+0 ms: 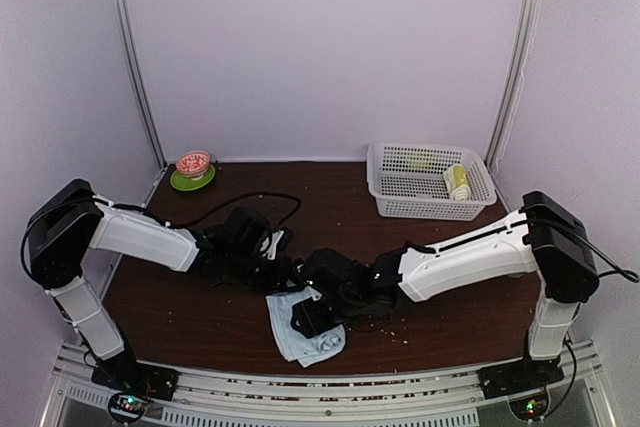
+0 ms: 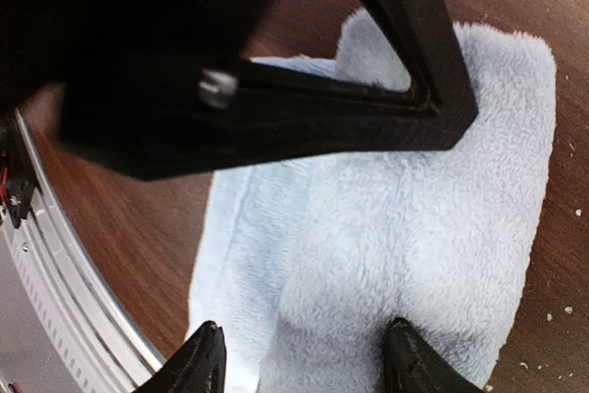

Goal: Roll the towels
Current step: Roll the towel at the center of the board, then pick up the towel from the center of the board, then place the towel in the bin.

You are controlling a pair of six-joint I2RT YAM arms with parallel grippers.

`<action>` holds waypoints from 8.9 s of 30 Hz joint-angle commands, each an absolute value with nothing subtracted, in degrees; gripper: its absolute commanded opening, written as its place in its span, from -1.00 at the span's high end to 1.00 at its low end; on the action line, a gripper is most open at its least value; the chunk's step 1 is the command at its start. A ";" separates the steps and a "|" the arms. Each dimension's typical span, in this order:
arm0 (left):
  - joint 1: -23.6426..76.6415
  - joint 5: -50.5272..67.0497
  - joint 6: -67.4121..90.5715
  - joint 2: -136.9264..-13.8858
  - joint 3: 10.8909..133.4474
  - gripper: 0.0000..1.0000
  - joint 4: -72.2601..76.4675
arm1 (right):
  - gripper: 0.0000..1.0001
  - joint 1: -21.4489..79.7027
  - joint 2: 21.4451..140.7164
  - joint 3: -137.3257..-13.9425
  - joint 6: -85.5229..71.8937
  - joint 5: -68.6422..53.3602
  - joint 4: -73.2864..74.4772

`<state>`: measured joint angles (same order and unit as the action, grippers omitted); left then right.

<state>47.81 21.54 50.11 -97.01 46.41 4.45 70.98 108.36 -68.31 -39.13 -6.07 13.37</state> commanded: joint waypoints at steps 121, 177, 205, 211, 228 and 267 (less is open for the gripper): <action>50.36 15.95 47.64 -88.13 44.46 1.00 2.49 | 1.00 68.93 108.54 -75.75 -35.17 12.49 49.52; 52.65 22.77 51.51 -116.59 62.10 1.00 5.04 | 0.80 74.64 97.62 -63.35 -37.97 2.06 35.83; 52.65 21.80 51.61 -115.92 59.34 1.00 5.88 | -0.44 57.89 80.03 -47.94 -45.73 -12.06 15.53; 52.67 21.71 51.54 -115.55 59.17 1.00 5.78 | -0.45 54.63 85.31 -43.43 -50.60 -18.46 3.85; 52.65 21.24 50.87 -114.01 58.37 1.00 4.96 | -0.07 57.85 100.80 -44.18 -57.03 -23.26 -3.37; 51.50 -0.68 45.76 -75.46 51.33 1.00 -23.58 | 1.00 20.52 100.68 -103.70 -9.98 -10.66 39.85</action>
